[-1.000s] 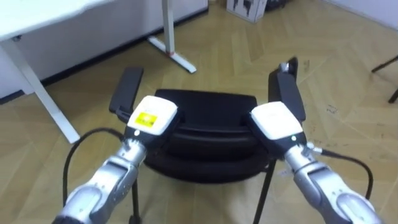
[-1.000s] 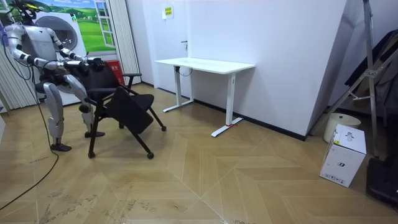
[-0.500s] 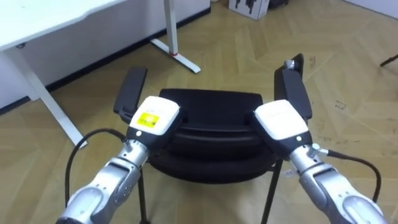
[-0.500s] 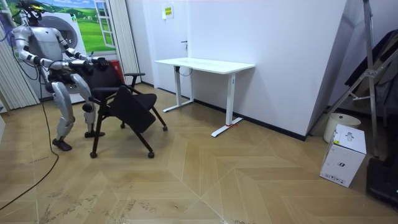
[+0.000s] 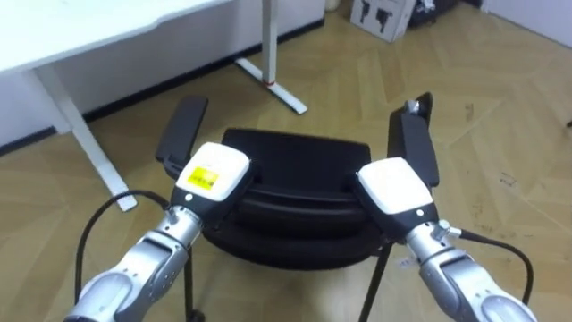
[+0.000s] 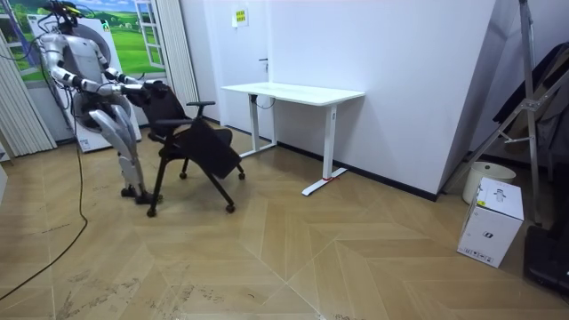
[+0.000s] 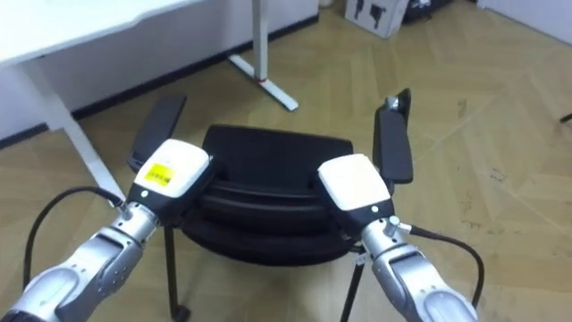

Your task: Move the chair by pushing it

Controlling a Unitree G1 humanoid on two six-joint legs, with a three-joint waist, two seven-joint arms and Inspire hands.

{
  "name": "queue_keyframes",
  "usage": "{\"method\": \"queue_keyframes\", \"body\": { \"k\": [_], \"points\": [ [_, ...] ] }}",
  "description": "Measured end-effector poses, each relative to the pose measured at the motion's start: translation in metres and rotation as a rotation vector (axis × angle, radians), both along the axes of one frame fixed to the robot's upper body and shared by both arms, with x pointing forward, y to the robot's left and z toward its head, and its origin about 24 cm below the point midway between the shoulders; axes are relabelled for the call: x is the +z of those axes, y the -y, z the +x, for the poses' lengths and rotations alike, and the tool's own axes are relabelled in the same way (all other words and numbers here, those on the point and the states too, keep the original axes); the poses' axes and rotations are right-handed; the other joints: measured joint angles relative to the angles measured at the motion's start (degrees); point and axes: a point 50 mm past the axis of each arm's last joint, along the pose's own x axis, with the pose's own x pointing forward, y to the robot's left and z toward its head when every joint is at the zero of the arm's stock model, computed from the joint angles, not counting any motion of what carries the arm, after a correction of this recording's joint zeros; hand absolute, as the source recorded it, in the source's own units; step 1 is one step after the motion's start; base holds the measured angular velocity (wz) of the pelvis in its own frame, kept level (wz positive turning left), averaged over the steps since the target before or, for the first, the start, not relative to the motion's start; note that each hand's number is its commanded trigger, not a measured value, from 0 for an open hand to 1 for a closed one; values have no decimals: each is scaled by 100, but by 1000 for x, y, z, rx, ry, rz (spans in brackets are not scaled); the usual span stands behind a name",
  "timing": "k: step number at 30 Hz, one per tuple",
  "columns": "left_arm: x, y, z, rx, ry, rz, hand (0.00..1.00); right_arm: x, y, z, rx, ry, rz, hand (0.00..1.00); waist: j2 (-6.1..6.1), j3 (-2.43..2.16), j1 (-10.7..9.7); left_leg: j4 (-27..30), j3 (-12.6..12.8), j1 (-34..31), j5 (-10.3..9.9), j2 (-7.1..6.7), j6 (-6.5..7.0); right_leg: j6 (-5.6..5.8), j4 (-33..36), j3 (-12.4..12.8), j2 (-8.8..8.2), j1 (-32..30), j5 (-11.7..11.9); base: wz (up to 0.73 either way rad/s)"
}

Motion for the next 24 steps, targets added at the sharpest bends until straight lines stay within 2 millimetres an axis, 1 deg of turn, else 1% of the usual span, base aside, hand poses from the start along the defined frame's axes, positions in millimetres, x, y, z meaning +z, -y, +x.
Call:
{"method": "queue_keyframes", "body": {
  "k": [1, 2, 3, 4, 5, 6, 7, 8, 9, 10, 11, 12, 13, 14, 15, 16, 17, 18, 19, 20, 21, 22, 23, 24],
  "points": [
    [-2, 2, -2, 4, -7, -10, 100, 0, 2, 0, 4, -1, -4, 100, -19, -46, -17, 214, -122, 34, -201, -64, -26, -33, -16, 106, 11, 39, 311, 49],
    [-2, 2, -2, 6, -8, -14, 100, 1, 3, 0, 5, -1, -7, 100, 13, -58, -13, 291, -156, 33, -295, -56, -59, -84, 2, 132, 53, 71, 383, 50],
    [-1, 5, -1, 4, -5, -23, 100, 3, 6, 1, 1, 8, -7, 100, 60, -67, 35, 396, -206, 36, -409, -19, -101, -110, 94, 54, 66, 96, 403, 38],
    [0, 8, 0, 8, -1, -30, 100, 6, 9, 3, -6, 15, -9, 100, 99, -74, 98, 473, -161, 43, -523, 72, -170, -148, 191, -94, 50, 110, 404, 35],
    [0, 9, 1, 9, -1, -32, 100, 6, 9, 4, -7, 14, -10, 100, 103, -72, 96, 502, -137, 58, -573, 118, -216, -209, 226, -178, 38, 131, 405, 39],
    [0, 10, 1, 12, 0, -34, 100, 7, 10, 5, -8, 10, -13, 100, 135, -73, 86, 567, -76, 74, -682, 243, -290, -284, 298, -303, 44, 177, 369, 49],
    [0, 10, 1, 17, 0, -35, 100, 8, 10, 6, -7, 3, -17, 100, 161, -82, 81, 590, -52, 137, -798, 353, -337, -424, 373, -358, 88, 245, 276, 49],
    [0, 10, 1, 17, 0, -34, 100, 8, 9, 6, -5, -1, -19, 100, 191, -77, 101, 610, -45, 156, -868, 408, -347, -491, 414, -363, 127, 261, 219, 30],
    [0, 9, 1, 22, 1, -36, 100, 10, 9, 8, -1, 0, -21, 100, 235, -86, 136, 681, 124, 208, -979, 569, -438, -622, 515, -367, 220, 297, 99, 14],
    [1, 7, 2, 31, 3, -40, 100, 12, 7, 11, 4, 7, -23, 100, 280, -58, 207, 815, 383, 239, -1073, 776, -534, -684, 619, -472, 271, 369, -57, 16],
    [1, 7, 3, 33, 3, -40, 100, 13, 7, 12, 5, 7, -24, 100, 279, -50, 204, 928, 520, 225, -1111, 857, -574, -709, 715, -503, 281, 384, -162, 36],
    [3, 7, 5, 33, 3, -37, 100, 13, 6, 13, 5, 2, -26, 100, 248, -27, 211, 1394, 788, 133, -1109, 951, -615, -760, 912, -506, 290, 434, -355, 48],
    [3, 7, 6, 31, -2, -32, 100, 12, 6, 13, 3, -5, -25, 100, 177, 13, 235, 2068, 1037, -87, -988, 1077, -809, -811, 1017, -482, 343, 517, -496, 44],
    [3, 7, 6, 31, -3, -31, 100, 12, 6, 13, 3, -9, -23, 100, 158, 29, 260, 2404, 1134, -232, -886, 1165, -930, -834, 1049, -485, 372, 569, -556, 19],
    [2, 7, 5, 31, -10, -30, 100, 10, 6, 12, 7, -17, -21, 100, 154, 32, 367, 3018, 1335, -462, -596, 1333, -1017, -881, 1075, -496, 423, 673, -652, 3],
    [1, 6, 3, 31, -11, -30, 100, 10, 6, 12, 11, -20, -19, 100, 132, 35, 443, 3404, 1433, -625, -273, 1431, -1039, -918, 1077, -528, 427, 775, -732, 5],
    [1, 6, 3, 31, -11, -30, 100, 10, 6, 12, 13, -21, -18, 100, 112, 34, 475, 3524, 1470, -701, -167, 1463, -1048, -933, 1076, -559, 414, 812, -767, 20],
    [2, 6, 2, 32, -6, -32, 100, 10, 5, 11, 16, -21, -16, 100, 64, 33, 499, 3554, 1500, -808, -134, 1515, -1029, -926, 1072, -576, 404, 860, -814, 21],
    [3, 5, 1, 32, 2, -32, 100, 10, 5, 12, 15, -19, -13, 100, 6, 57, 544, 3462, 1517, -938, -164, 1590, -1027, -968, 1060, -593, 386, 912, -847, 16],
    [4, 5, 2, 32, 5, -32, 100, 10, 5, 12, 15, -18, -12, 100, -15, 65, 555, 3383, 1525, -1020, -166, 1630, -1026, -981, 1039, -617, 369, 944, -858, 16],
    [4, 5, 1, 32, 6, -32, 100, 10, 5, 12, 14, -18, -11, 100, -68, 43, 552, 3059, 1516, -1225, -164, 1623, -1028, -947, 967, -656, 320, 990, -905, 23],
    [4, 5, 1, 33, 6, -33, 100, 10, 5, 12, 14, -16, -12, 100, -107, 38, 568, 2565, 1517, -1367, -153, 1622, -1045, -931, 865, -669, 283, 1062, -918, 24],
    [4, 5, 1, 33, 8, -34, 100, 10, 5, 12, 14, -16, -12, 100, -120, 32, 562, 2304, 1518, -1432, -135, 1619, -1068, -931, 810, -695, 257, 1098, -917, 22],
    [4, 5, 1, 33, 10, -35, 100, 10, 5, 12, 13, -10, -11, 100, -155, 32, 570, 1678, 1527, -1526, -74, 1540, -1084, -930, 720, -769, 208, 1174, -918, 17]
  ]
}}
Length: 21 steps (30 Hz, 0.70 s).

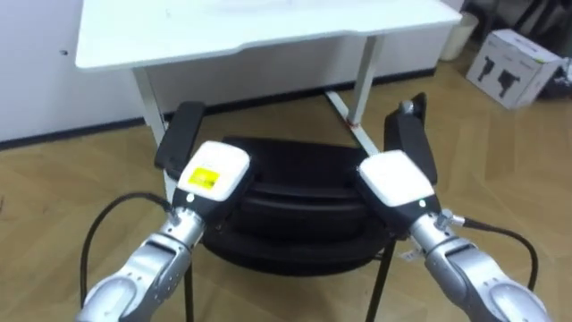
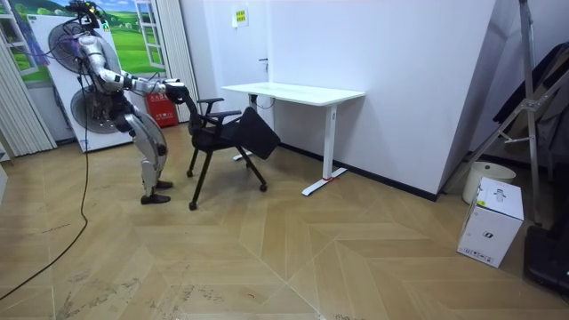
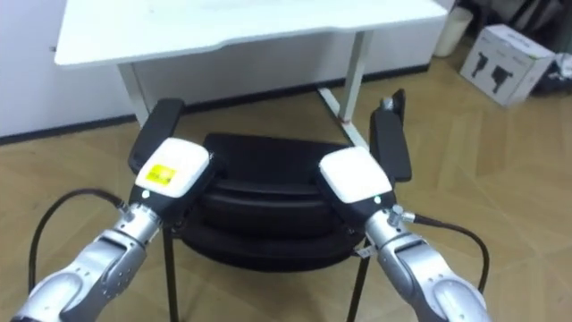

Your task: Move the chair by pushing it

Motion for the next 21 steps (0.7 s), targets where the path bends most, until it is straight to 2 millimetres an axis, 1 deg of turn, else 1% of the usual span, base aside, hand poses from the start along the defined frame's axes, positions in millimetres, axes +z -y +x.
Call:
{"method": "queue_keyframes", "body": {
  "k": [1, 2, 3, 4, 5, 6, 7, 8, 9, 10, 11, 12, 13, 14, 15, 16, 17, 18, 19, 20, 21],
  "points": [
    [0, 1, 0, 1, 4, -2, 100, 0, 0, 0, -1, 9, 2, 100, -14, -15, 3, -721, 27, -29, 165, -89, -16, -25, -33, 1, -51, 43, -11, 16],
    [0, 1, 0, 2, 7, -3, 100, 0, 0, 0, -2, 12, 2, 100, -21, -12, 7, -1047, 63, -27, 279, -125, -22, -10, -55, 2, -67, 73, -27, 0],
    [1, 1, 0, 2, 9, -5, 100, 1, 1, 0, 0, 18, -1, 100, -31, -8, 51, -1614, 176, -24, 532, -134, -9, 9, -67, 4, -82, 112, -70, -7],
    [1, 1, -1, 4, 11, -6, 100, 1, 1, 0, 0, 21, 0, 100, 19, -41, 97, -1968, 187, 1, 885, -182, 28, 29, -83, 5, -85, 173, -127, -9],
    [2, 1, -1, 6, 12, -6, 100, 2, 1, 0, 2, 24, 0, 100, 4, -38, 99, -2076, 182, 25, 1045, -208, 45, 46, -86, 13, -87, 201, -155, -5],
    [4, -1, -2, 8, 19, -5, 100, 3, 0, 1, 5, 32, 3, 100, 12, -51, 110, -2226, 187, 95, 1331, -237, 81, 72, -76, 31, -110, 243, -226, 7],
    [7, -1, -1, 10, 29, -5, 100, 5, -1, 1, 6, 43, 6, 100, -6, -52, 97, -2309, 191, 141, 1507, -317, 112, 130, -30, 50, -158, 259, -303, 10],
    [8, 0, 0, 12, 32, -5, 100, 6, -1, 2, 6, 49, 6, 100, -7, -51, 88, -2324, 199, 160, 1562, -347, 129, 163, -23, 69, -182, 276, -332, 6],
    [8, 0, 0, 15, 31, -7, 100, 7, 0, 2, 4, 56, 5, 100, -4, -54, 99, -2310, 217, 215, 1605, -427, 177, 228, -27, 84, -258, 357, -401, -4],
    [7, 0, -1, 20, 25, -9, 100, 7, 0, 2, 4, 56, 2, 100, -43, -51, 112, -2330, 338, 357, 1540, -535, 298, 332, -9, 130, -382, 468, -483, -8],
    [6, 0, -2, 21, 22, -11, 100, 7, 0, 2, 5, 55, 1, 100, -69, -58, 116, -2335, 406, 429, 1496, -611, 352, 395, 55, 168, -469, 510, -538, -11],
    [5, 0, -3, 23, 19, -16, 100, 8, 0, 2, 8, 57, -3, 100, -110, -48, 117, -2291, 510, 550, 1341, -726, 490, 540, 281, 212, -676, 553, -671, -7],
    [4, 2, -3, 28, 13, -27, 100, 9, 2, 2, 9, 59, -11, 100, -105, -47, 89, -2170, 571, 621, 1188, -854, 554, 653, 750, 227, -895, 464, -731, -4],
    [3, 3, -3, 30, 10, -31, 100, 9, 2, 2, 10, 58, -15, 100, -106, -47, 83, -2078, 591, 643, 1113, -909, 599, 685, 1066, 245, -1004, 380, -723, 0],
    [3, 5, -3, 29, 6, -33, 100, 10, 4, 2, 11, 54, -23, 100, -100, -49, 87, -1860, 651, 677, 892, -957, 670, 860, 1607, 335, -1164, 206, -628, -7],
    [3, 5, -3, 25, 5, -32, 100, 9, 4, 2, 9, 49, -23, 100, -81, -46, 87, -1650, 660, 746, 669, -975, 733, 1006, 1979, 406, -1252, 136, -515, -10],
    [3, 5, -3, 25, 2, -31, 100, 9, 4, 2, 9, 46, -23, 100, -58, -31, 97, -1573, 670, 792, 571, -977, 758, 1044, 2082, 414, -1281, 148, -458, -14],
    [2, 4, -3, 26, -6, -28, 100, 8, 3, 2, 8, 41, -20, 100, 12, -16, 100, -1426, 682, 880, 379, -955, 809, 1060, 2255, 479, -1284, 172, -299, -14],
    [1, 4, -3, 26, -13, -25, 100, 5, 3, 1, 6, 34, -18, 100, 68, 4, 94, -1395, 679, 1008, 254, -950, 858, 1092, 2423, 523, -1289, 142, -85, -12],
    [1, 4, -3, 26, -16, -25, 100, 4, 3, 0, 5, 32, -16, 100, 91, 17, 95, -1405, 656, 1064, 210, -944, 873, 1112, 2488, 547, -1277, 128, 0, -11],
    [1, 4, -2, 23, -12, -24, 100, 4, 3, 0, 3, 33, -13, 100, 141, -11, 105, -1412, 609, 1092, 116, -913, 893, 1163, 2582, 633, -1215, -6, -31, -9]
  ]
}}
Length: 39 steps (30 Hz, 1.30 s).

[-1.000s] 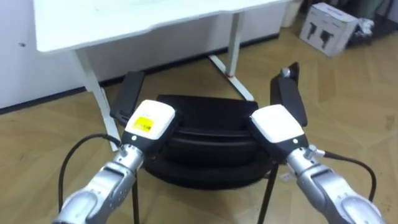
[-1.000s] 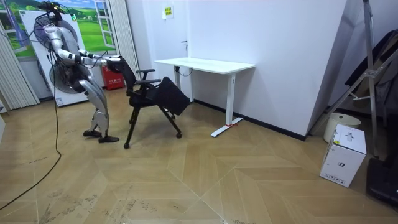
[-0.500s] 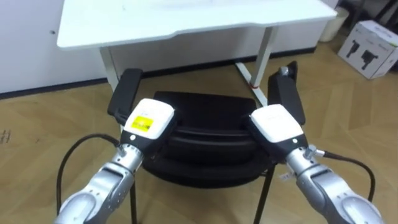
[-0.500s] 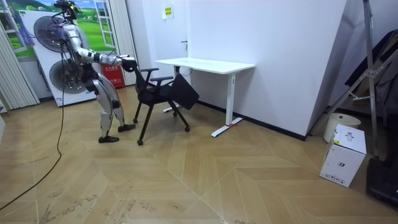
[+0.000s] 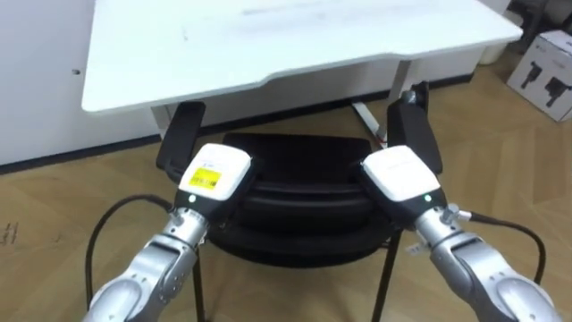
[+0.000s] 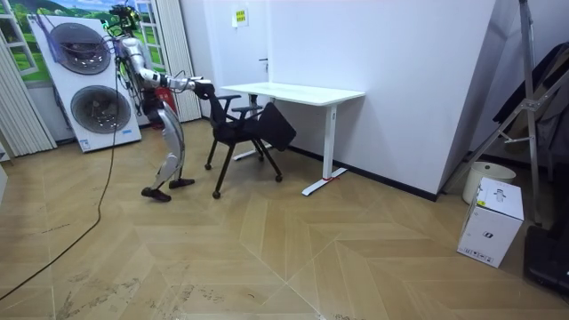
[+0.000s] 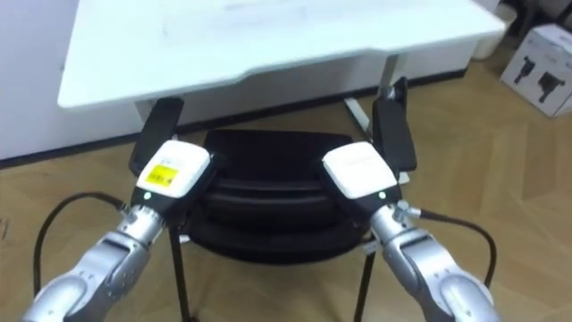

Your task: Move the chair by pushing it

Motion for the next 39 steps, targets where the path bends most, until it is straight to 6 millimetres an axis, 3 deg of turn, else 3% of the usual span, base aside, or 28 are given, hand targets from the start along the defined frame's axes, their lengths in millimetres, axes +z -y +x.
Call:
{"method": "queue_keyframes", "body": {
  "k": [2, 5, 6, 8, 10, 12, 14, 21, 23, 26, 29, 31, 34, 36, 39],
  "points": [
    [4, -1, 3, -11, 15, 5, 100, 1, -2, 1, -4, 12, 7, 100, 39, -5, 13, -57, -21, 12, -37, 43, 16, -38, 30, 140, 88, -370, -193, 0],
    [5, -4, 6, -24, 16, 17, 100, -1, -4, 0, -10, 6, 15, 100, 17, 4, -52, -200, -138, 199, -80, 68, 29, -53, -770, 210, 224, -869, -229, 24],
    [4, -3, 5, -26, 10, 18, 100, -3, -4, -1, -12, -3, 18, 100, 12, 10, -99, -295, -228, 351, -103, 69, 9, -98, -1344, 249, 321, -960, -129, 39],
    [2, -4, 3, -30, 8, 22, 100, -6, -5, -5, -14, -12, 24, 100, -31, 17, -131, -375, -373, 513, -199, 68, -47, -109, -2276, 381, 480, -1095, 307, 41],
    [1, -6, 2, -37, 4, 29, 100, -9, -5, -9, -15, -14, 34, 100, -62, -32, -266, -188, -690, 593, -427, 108, -170, -150, -2932, 723, 777, -1085, 1128, 59],
    [1, -5, 1, -38, 8, 33, 100, -8, -3, -8, -23, -7, 38, 100, -9, -100, -276, -105, -816, 590, -554, 136, -289, -233, -2977, 728, 918, -925, 1310, 41],
    [2, -2, 2, -34, 19, 30, 100, -5, -1, -5, -26, 3, 33, 100, 58, -124, -273, -224, -895, 636, -576, 246, -352, -382, -3016, 581, 998, -854, 1354, 20],
    [11, -5, 8, -16, 55, 38, 100, 6, -6, 4, -19, 13, 23, 100, 105, -90, -283, -660, -1098, 909, -580, 435, -509, -513, -3028, 406, 1190, -717, 1019, 11],
    [13, -6, 9, -13, 63, 37, 100, 9, -7, 5, -18, 19, 21, 100, 152, -54, -278, -630, -1110, 943, -628, 500, -547, -542, -3030, 376, 1247, -670, 958, 8],
    [13, -7, 9, -10, 61, 32, 100, 10, -9, 4, -16, 19, 20, 100, 139, -29, -257, -294, -1105, 930, -668, 538, -614, -584, -2907, 296, 1244, -586, 697, 13],
    [12, -9, 7, -5, 42, 35, 100, 8, -11, 1, -16, 12, 21, 100, 156, -14, -275, 565, -1077, 679, -744, 692, -747, -678, -2700, 160, 1222, -429, 494, 15],
    [9, -10, 5, -10, 27, 38, 100, 4, -12, -3, -19, -5, 30, 100, 149, -7, -311, 1130, -935, 563, -749, 885, -760, -766, -2627, -137, 1229, -167, 290, 47],
    [9, -11, 4, -19, 24, 40, 100, 1, -12, -6, -18, -11, 37, 100, 96, -7, -454, 1406, -757, 503, -745, 1109, -775, -867, -2637, -464, 1252, 37, 89, 59],
    [9, -9, 5, -19, 24, 36, 100, 2, -11, -6, -26, -5, 37, 100, 96, -22, -474, 1415, -748, 471, -696, 1158, -864, -921, -2654, -572, 1255, 78, 41, 37],
    [8, -9, 3, -12, 24, 33, 100, 3, -11, -8, -19, 0, 30, 100, 54, -46, -492, 1228, -756, 445, -585, 1110, -1049, -973, -2773, -615, 1232, 148, 48, 19]
  ]
}}
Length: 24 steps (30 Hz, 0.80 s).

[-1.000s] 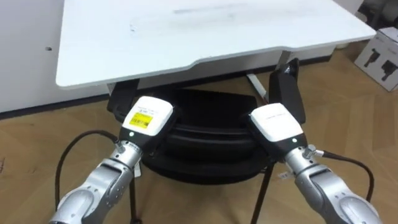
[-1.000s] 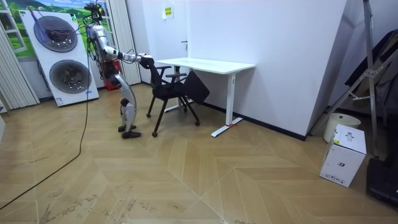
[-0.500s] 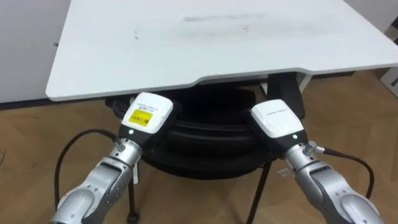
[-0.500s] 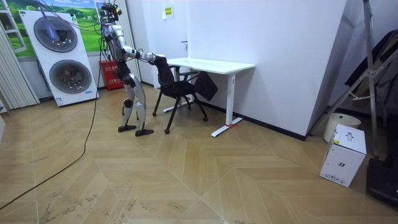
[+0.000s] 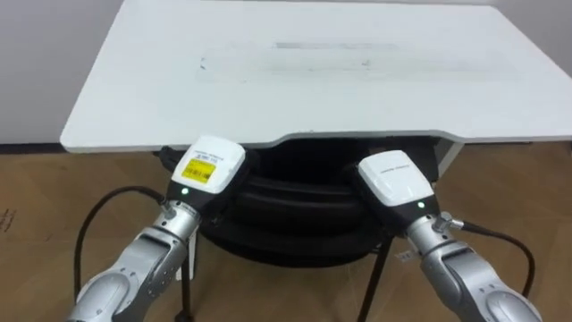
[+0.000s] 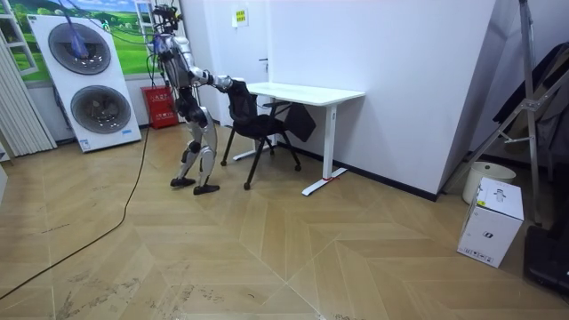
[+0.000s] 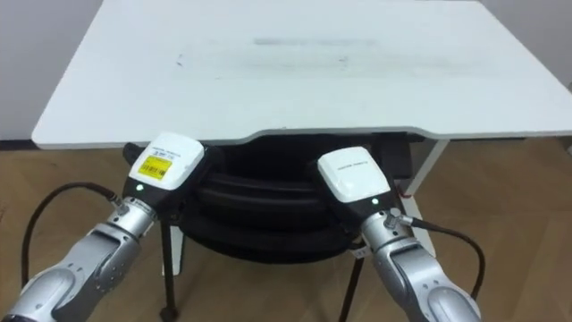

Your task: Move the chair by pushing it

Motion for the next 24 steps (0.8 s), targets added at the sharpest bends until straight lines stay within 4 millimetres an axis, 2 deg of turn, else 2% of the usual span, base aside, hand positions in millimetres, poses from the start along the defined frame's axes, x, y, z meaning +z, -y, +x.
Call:
{"method": "queue_keyframes", "body": {
  "k": [2, 3, 4, 6, 7, 10, 16, 17, 18, 19, 24],
  "points": [
    [-2, 0, -3, 4, 7, -7, 100, 0, 0, -2, 1, 1, -3, 100, -5, 1, 25, -349, -13, -169, 6, -62, -8, -29, -96, -42, -18, 25, 19, -3],
    [-2, 1, -4, 3, 6, -9, 100, 0, 1, -3, -3, -3, -6, 100, -8, 2, 42, -710, -42, -312, 78, -151, -21, -29, -110, -42, -30, 43, 20, -7],
    [-4, 2, -5, 3, 2, -10, 100, -2, 2, -4, -9, -8, -7, 100, -14, -1, 51, -1061, -34, -396, 251, -221, 36, -4, -155, -25, -40, 78, 35, -10],
    [-7, 2, -8, 5, -10, -12, 100, -4, 3, -7, -6, -18, -10, 100, -39, -47, 80, -1340, 0, -266, 391, -309, 64, 45, -265, 50, -79, 107, 87, -9],
    [-7, 3, -9, 5, -10, -14, 100, -4, 3, -8, -4, -11, -13, 100, -46, -49, 81, -1537, 13, -201, 495, -361, 84, 70, -347, 98, -96, 109, 139, -6],
    [-7, 2, -9, 6, -8, -15, 100, -3, 2, -8, 2, 1, -19, 100, -51, -54, 91, -1851, 44, -109, 662, -425, 102, 96, -480, 178, -114, 91, 212, -4],
    [-8, 2, -10, 7, -10, -17, 100, -2, 2, -8, 5, 1, -28, 100, -52, -55, 93, -1966, -48, -53, 725, -475, 101, 95, -495, 177, -141, 90, 221, -1],
    [-7, 2, -10, 7, -10, -16, 100, -2, 1, -7, 6, -1, -30, 77, -51, -55, 93, -1974, -48, -53, 725, -475, 102, 95, -504, 176, -141, 92, 229, 0],
    [-7, 2, -10, 8, -10, -16, 16, -2, 1, -7, 6, -2, -30, 20, -51, -55, 93, -1978, -48, -53, 729, -475, 104, 95, -515, 176, -140, 95, 236, 0],
    [-7, 2, -11, 8, -9, -16, 0, -2, 1, -7, 6, -3, -31, 0, -52, -55, 93, -2002, -40, -52, 751, -475, 108, 97, -550, 176, -139, 103, 255, 0],
    [-7, 3, -12, 14, -10, -29, 0, -1, 2, -11, 0, -2, -33, 0, -63, -61, 175, -2180, -4, 57, 829, -499, 110, 98, -595, 204, -152, 116, 271, -2]
  ]
}}
